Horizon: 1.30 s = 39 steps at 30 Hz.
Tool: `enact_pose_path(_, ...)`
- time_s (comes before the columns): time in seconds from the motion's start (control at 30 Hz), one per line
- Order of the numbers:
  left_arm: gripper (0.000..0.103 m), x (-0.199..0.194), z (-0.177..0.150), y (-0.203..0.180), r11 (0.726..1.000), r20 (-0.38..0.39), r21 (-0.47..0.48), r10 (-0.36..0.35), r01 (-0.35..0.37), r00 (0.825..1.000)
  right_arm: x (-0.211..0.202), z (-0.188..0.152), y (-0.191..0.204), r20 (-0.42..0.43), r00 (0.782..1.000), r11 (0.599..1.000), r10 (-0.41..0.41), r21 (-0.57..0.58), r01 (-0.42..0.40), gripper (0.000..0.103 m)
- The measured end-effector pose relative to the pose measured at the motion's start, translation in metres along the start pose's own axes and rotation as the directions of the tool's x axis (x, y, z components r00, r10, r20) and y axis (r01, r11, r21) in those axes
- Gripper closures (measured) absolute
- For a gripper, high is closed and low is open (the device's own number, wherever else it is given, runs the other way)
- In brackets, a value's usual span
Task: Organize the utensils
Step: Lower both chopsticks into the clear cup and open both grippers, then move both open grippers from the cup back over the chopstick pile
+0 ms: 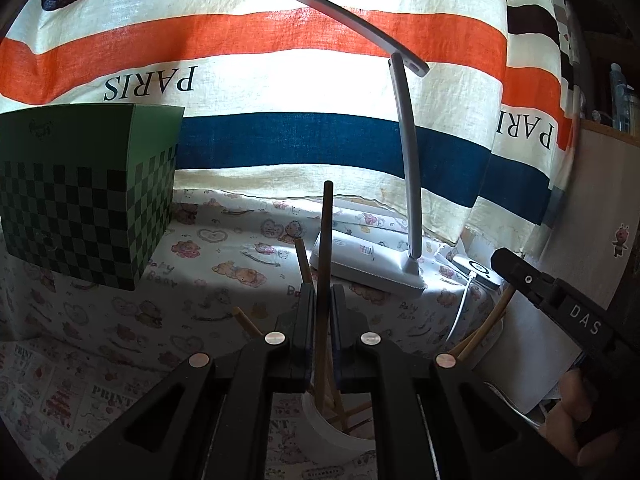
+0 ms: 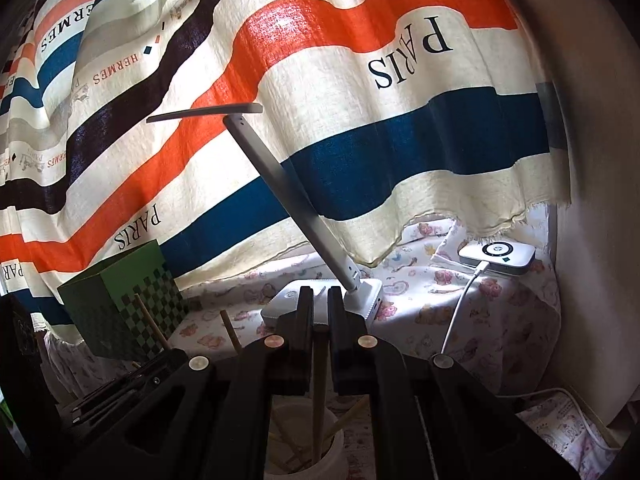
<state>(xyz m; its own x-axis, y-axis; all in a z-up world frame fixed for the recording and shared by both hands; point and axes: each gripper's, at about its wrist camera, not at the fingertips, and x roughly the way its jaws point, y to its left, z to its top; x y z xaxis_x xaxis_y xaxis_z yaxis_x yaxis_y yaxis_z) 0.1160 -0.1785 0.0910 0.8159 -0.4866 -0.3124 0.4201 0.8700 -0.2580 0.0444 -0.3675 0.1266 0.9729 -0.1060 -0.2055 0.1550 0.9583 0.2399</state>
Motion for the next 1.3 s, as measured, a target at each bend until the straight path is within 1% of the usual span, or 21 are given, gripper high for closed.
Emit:
enact_pose_path(0.07,0.079,-0.004,0.002,-0.003,0.999,0.021,0.028,0.032,-0.032,0.999,0.000,0.001,-0.001,-0.013,1.000,1.000,-0.004,0.002,0.004,0.095)
enact_pose_path(0.1,0.068,-0.007,0.003,-0.003,0.998,0.033,0.037,0.040,-0.041,0.999,0.001,0.002,0.000,-0.024,1.000,1.000,-0.011,-0.011,0.010,0.095)
enact_pose_path(0.13,0.064,-0.011,0.004,-0.002,0.998,0.044,0.041,0.044,-0.046,0.998,0.001,0.002,0.002,-0.031,0.999,0.999,-0.023,-0.032,0.022,0.095)
enact_pose_path(0.2,0.061,-0.020,0.007,-0.001,0.997,0.062,0.050,0.058,-0.061,0.996,-0.002,0.002,0.007,-0.031,0.998,0.996,-0.048,-0.077,0.046,0.091)
enact_pose_path(0.23,0.057,-0.024,0.008,0.001,0.996,0.070,0.057,0.070,-0.074,0.995,-0.005,0.002,0.008,-0.025,0.998,0.994,-0.058,-0.089,0.056,0.079)
enact_pose_path(0.27,0.055,-0.030,0.009,0.003,0.994,0.084,0.064,0.083,-0.089,0.993,-0.009,0.002,0.009,-0.016,0.998,0.994,-0.065,-0.093,0.063,0.062)
enact_pose_path(0.3,0.053,-0.035,0.009,0.005,0.992,0.098,0.072,0.096,-0.103,0.991,-0.013,0.003,0.009,-0.007,0.998,0.994,-0.064,-0.091,0.063,0.055)
enact_pose_path(0.33,0.051,-0.041,0.009,0.007,0.990,0.109,0.078,0.107,-0.116,0.988,-0.018,0.004,0.009,0.005,0.998,0.995,-0.055,-0.089,0.055,0.050)
enact_pose_path(0.43,0.041,-0.059,0.010,0.018,0.986,0.133,0.080,0.136,-0.147,0.982,-0.029,0.007,0.012,0.007,0.999,0.995,-0.039,-0.094,0.040,0.049)
enact_pose_path(0.47,0.040,-0.065,0.010,0.021,0.984,0.143,0.079,0.147,-0.159,0.979,-0.033,0.007,0.014,0.004,0.999,0.995,-0.034,-0.094,0.034,0.048)
enact_pose_path(0.57,0.031,-0.085,0.009,0.031,0.980,0.176,0.071,0.171,-0.185,0.970,-0.046,0.002,0.021,-0.007,1.000,0.995,-0.002,-0.103,0.001,0.043)
enact_pose_path(0.63,0.024,-0.099,0.007,0.039,0.976,0.199,0.064,0.193,-0.209,0.961,-0.054,-0.004,0.029,-0.016,1.000,0.993,0.017,-0.120,-0.019,0.042)
enact_pose_path(0.7,0.021,-0.112,0.005,0.044,0.968,0.217,0.065,0.223,-0.242,0.950,-0.061,-0.012,0.038,-0.023,0.999,0.990,0.033,-0.134,-0.036,0.040)
enact_pose_path(0.77,0.019,-0.122,0.001,0.048,0.962,0.224,0.075,0.242,-0.264,0.944,-0.068,-0.021,0.047,-0.029,0.998,0.989,0.052,-0.138,-0.055,0.035)
enact_pose_path(0.9,0.010,-0.141,-0.009,0.058,0.954,0.219,0.068,0.271,-0.292,0.937,-0.076,-0.038,0.064,-0.065,0.994,0.987,0.089,-0.131,-0.097,0.033)
enact_pose_path(1.0,0.004,-0.151,-0.017,0.065,0.943,0.217,0.071,0.303,-0.325,0.928,-0.080,-0.050,0.074,-0.082,0.991,0.985,0.110,-0.127,-0.120,0.029)
enact_pose_path(1.07,0.003,-0.157,-0.025,0.069,0.933,0.215,0.080,0.328,-0.352,0.920,-0.082,-0.057,0.078,-0.087,0.989,0.985,0.116,-0.121,-0.126,0.027)
enact_pose_path(1.1,0.002,-0.159,-0.029,0.071,0.930,0.210,0.088,0.334,-0.358,0.919,-0.082,-0.060,0.079,-0.091,0.989,0.985,0.117,-0.117,-0.128,0.026)
enact_pose_path(1.13,0.002,-0.160,-0.033,0.073,0.927,0.203,0.097,0.337,-0.362,0.919,-0.082,-0.064,0.080,-0.097,0.988,0.985,0.120,-0.113,-0.131,0.022)
enact_pose_path(1.23,0.002,-0.162,-0.048,0.081,0.925,0.196,0.108,0.340,-0.365,0.920,-0.080,-0.074,0.081,-0.111,0.986,0.986,0.127,-0.098,-0.138,0.019)
enact_pose_path(1.3,0.002,-0.163,-0.056,0.089,0.919,0.202,0.107,0.354,-0.380,0.913,-0.075,-0.080,0.082,-0.121,0.984,0.985,0.128,-0.098,-0.140,0.018)
